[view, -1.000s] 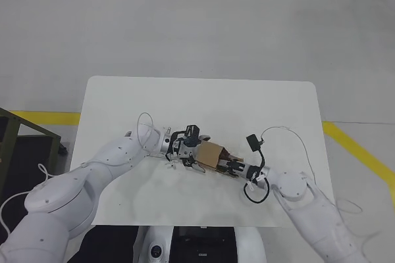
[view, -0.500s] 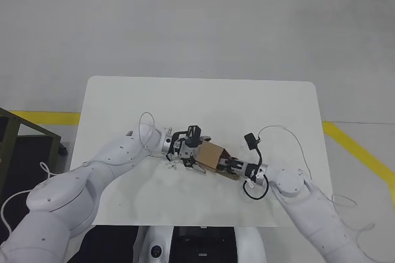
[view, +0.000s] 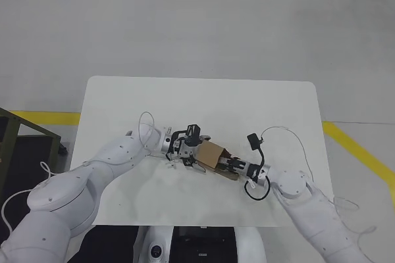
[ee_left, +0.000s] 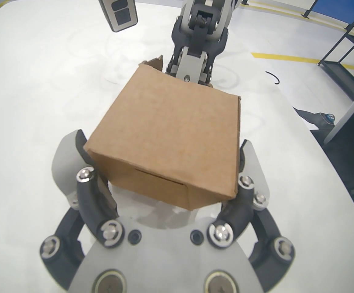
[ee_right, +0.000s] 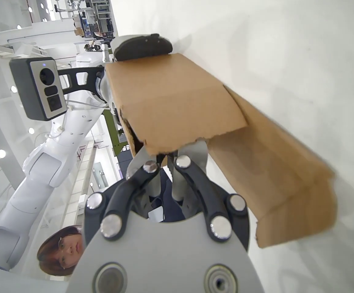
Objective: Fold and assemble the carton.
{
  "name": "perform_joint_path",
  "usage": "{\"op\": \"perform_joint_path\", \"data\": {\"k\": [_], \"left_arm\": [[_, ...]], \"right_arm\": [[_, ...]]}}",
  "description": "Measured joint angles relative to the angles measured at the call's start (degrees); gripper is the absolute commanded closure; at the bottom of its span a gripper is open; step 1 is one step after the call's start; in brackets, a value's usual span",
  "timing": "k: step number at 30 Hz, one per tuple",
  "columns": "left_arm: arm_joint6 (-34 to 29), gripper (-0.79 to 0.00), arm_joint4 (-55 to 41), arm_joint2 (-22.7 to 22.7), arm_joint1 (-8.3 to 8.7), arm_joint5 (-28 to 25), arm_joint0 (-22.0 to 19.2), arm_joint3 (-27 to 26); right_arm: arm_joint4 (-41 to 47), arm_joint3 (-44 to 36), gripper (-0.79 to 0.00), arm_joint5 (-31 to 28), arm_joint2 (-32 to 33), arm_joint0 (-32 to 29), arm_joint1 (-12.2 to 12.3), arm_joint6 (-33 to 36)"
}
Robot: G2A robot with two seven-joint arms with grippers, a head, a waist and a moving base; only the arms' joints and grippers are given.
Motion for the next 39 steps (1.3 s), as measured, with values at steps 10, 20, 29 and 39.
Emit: {"op": "perform_joint_path", "data": {"k": [10, 20, 29, 39], "left_arm": [[0.59, -0.785, -0.54, 0.16, 0.56, 0.59, -0.12, -0.09], [0.50, -0.785, -0.62, 0.41, 0.77, 0.51, -0.27, -0.74], [0.29, -0.785, -0.76, 0.50, 0.77, 0.29, -0.35, -1.04], [0.01, -0.785, -0.75, 0.52, 0.63, 0.01, -0.46, -1.21]], "right_arm": [[-0.69, -6.51, 0.000, 1.37, 7.18, -7.10, 2.01, 0.68], [0.06, -2.84, 0.000, 0.34, 6.50, -3.37, 1.45, -1.74], [-2.02, 0.40, 0.000, -0.56, 3.59, -0.33, 0.88, -0.27], [-1.36, -0.87, 0.000, 1.43, 1.97, -1.19, 0.47, -1.46]]}}
